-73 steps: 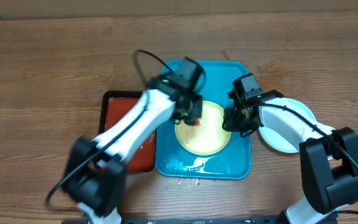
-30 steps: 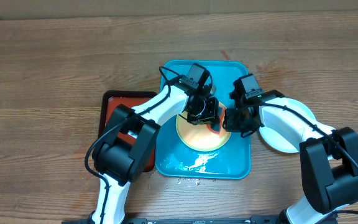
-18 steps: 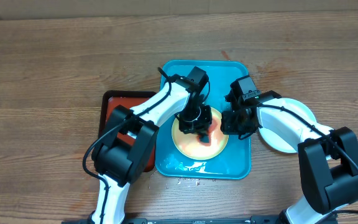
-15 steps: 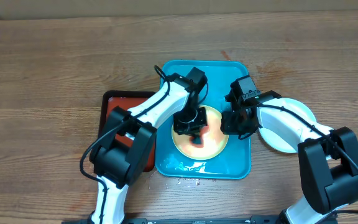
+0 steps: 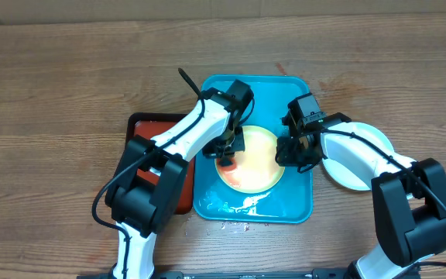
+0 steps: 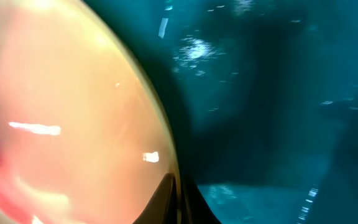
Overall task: Clean dirty plates on tray and stack at the side
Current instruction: 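Scrub the yellow plate with the sponge while the right gripper holds its rim, then return the sponge to the red tray with the left gripper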
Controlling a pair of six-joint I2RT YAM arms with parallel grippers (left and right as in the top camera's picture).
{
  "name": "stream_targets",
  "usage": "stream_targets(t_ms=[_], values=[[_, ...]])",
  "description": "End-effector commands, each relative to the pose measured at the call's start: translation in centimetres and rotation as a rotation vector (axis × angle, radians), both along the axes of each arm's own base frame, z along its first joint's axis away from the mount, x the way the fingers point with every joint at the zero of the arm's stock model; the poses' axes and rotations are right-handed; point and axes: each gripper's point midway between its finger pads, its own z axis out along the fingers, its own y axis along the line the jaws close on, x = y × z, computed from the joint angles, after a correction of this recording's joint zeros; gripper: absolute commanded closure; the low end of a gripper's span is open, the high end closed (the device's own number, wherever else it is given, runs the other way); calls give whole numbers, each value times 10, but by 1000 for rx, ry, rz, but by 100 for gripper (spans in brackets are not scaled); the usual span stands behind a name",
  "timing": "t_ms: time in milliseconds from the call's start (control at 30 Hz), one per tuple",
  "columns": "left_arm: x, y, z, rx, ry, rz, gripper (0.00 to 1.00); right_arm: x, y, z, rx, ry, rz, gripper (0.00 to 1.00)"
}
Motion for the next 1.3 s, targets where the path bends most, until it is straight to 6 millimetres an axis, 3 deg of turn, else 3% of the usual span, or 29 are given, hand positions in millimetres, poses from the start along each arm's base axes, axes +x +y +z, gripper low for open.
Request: stream_targets(t_ms=[0, 233, 367, 433, 633, 900, 1133, 1267], values=[[-1, -45, 0, -239, 34, -19, 96, 2, -6, -3, -32, -5, -5, 96], [-11, -105, 13, -421, 6, -119, 96, 2, -6, -3, -32, -5, -5, 96], [-27, -122, 13, -435, 23, -161, 96, 1, -6, -3, -32, -4, -4, 96], [-33, -120, 12, -421, 49, -144, 96, 1, -6, -3, -32, -4, -4, 96], [-46, -84, -1, -247, 127, 0, 96, 1, -6, -3, -31, -4, -4, 96], [-54, -30, -9, 33, 113, 18, 96, 2, -6, -3, -32, -5, -5, 96], [-28, 43, 23, 358, -73, 69, 96, 0, -7, -3, -34, 3, -4, 96], [-17, 56, 46, 384, -152, 85, 95, -2, -7, -3, -35, 8, -5, 96]])
